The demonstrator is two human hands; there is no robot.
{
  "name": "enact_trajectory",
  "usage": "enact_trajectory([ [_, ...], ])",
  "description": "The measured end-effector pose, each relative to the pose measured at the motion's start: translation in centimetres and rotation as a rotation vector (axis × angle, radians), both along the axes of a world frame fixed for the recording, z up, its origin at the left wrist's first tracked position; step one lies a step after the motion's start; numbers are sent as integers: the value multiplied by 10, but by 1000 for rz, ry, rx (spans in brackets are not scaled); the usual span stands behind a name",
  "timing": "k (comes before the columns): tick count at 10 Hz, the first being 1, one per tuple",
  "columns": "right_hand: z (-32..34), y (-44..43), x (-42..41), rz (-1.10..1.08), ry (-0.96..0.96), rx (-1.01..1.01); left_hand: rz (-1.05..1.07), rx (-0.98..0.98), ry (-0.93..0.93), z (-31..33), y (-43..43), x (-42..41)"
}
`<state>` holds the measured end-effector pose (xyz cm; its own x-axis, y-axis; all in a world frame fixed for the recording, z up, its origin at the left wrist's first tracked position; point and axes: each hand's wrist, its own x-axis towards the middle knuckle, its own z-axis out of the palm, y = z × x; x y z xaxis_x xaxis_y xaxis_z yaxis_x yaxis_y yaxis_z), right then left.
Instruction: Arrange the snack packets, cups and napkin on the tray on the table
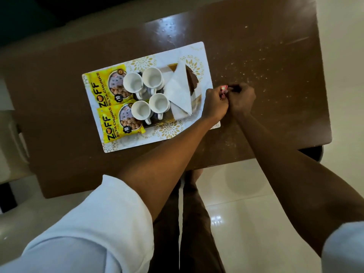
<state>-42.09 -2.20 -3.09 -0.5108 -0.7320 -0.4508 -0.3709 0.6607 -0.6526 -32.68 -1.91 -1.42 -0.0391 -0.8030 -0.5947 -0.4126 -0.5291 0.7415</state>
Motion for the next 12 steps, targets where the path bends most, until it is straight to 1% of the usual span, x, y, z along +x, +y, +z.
enact_trajectory([
  [1,2,-13,28,68,-34,-43,80,-78,-10,1,0,23],
  [2,2,-20,38,97,-42,-64,100,-80,22,4,4,30],
  [3,4,-25,47,108,-58,-44,116,-85,81,2,9,36],
  [4,6,-25,48,108,-67,-38,129,-97,71,4,13,35],
  [5,5,-23,50,90,-91,-25,121,-88,22,8,17,33],
  [6,5,-22,52,68,-87,-24,113,-84,11,9,15,35],
  [8,4,-22,53,51,-73,-31,85,-76,9,11,14,37],
  [10,4,-16,54,53,-85,-83,58,-81,33,14,16,41],
  [11,5,-6,42,50,-84,-113,26,-144,18,15,21,46],
  [12,12,10,40,45,-92,-85,-3,-127,-10,19,30,54],
])
